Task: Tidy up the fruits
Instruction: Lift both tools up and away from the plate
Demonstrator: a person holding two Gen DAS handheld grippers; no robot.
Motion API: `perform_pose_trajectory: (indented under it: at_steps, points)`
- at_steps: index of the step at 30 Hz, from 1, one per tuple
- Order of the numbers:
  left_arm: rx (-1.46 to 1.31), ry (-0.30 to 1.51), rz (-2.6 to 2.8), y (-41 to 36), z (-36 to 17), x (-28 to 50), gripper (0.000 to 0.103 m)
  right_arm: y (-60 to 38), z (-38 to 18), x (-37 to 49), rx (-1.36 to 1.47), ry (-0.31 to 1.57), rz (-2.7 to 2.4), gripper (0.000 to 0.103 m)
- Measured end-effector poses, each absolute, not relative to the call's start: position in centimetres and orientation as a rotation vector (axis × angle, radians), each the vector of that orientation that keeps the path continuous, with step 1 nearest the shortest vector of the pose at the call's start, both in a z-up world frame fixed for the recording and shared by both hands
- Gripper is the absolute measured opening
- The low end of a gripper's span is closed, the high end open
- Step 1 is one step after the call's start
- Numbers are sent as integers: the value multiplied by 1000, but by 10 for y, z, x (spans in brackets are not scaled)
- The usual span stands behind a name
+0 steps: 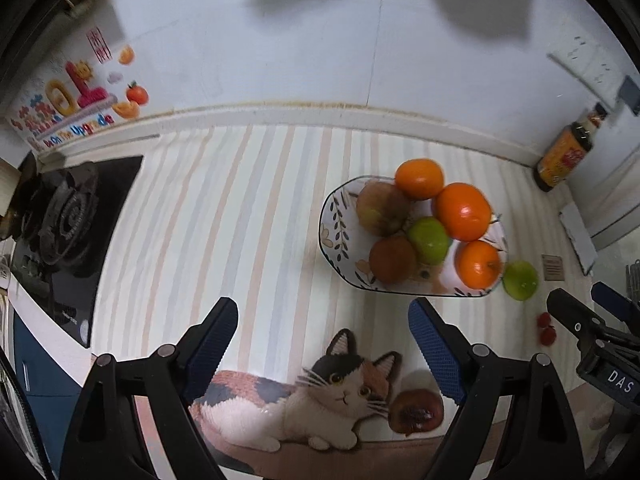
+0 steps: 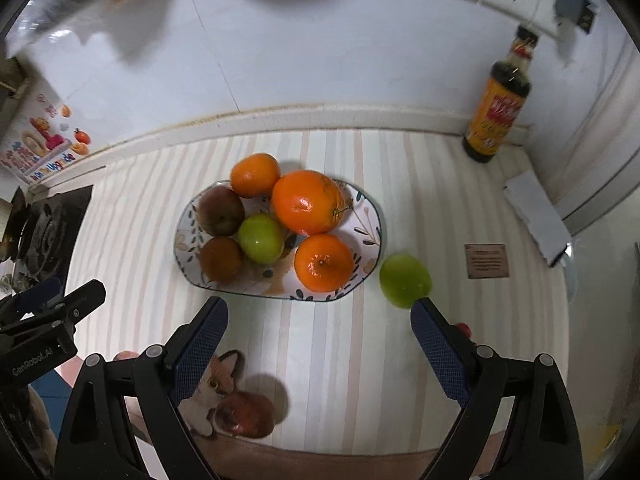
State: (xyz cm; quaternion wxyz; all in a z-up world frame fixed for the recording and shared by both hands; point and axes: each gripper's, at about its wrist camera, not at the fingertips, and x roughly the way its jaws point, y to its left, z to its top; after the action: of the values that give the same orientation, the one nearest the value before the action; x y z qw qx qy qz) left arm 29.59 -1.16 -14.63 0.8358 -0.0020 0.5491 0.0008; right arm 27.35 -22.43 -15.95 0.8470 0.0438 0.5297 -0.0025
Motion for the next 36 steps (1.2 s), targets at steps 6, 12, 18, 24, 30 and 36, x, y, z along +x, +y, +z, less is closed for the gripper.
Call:
perform_pose_trajectory:
  at_steps: [6,12,18,24,30,36]
  points:
    - [14,1088,-20,-14,-111,258,87,-223,-131,235,102,1063,-15,95]
    - [17,1027,-34,-14,-84,228,87,-222,-100,195,110,996,-34,95]
    - [10,997,-58,-14,-68,209,87,-222,-71,166,124,938,-37,95]
    - [15,981,-73,-18,-60,195,87,-224,-61,151,145,924,-36,95]
    - [10,992,-82,-24,-61,191,87,-230,-62,151,169,930,-29,95]
    - [32,1056,-96,-35,-80,208,92,-250,-83,166,229,983,-36,95]
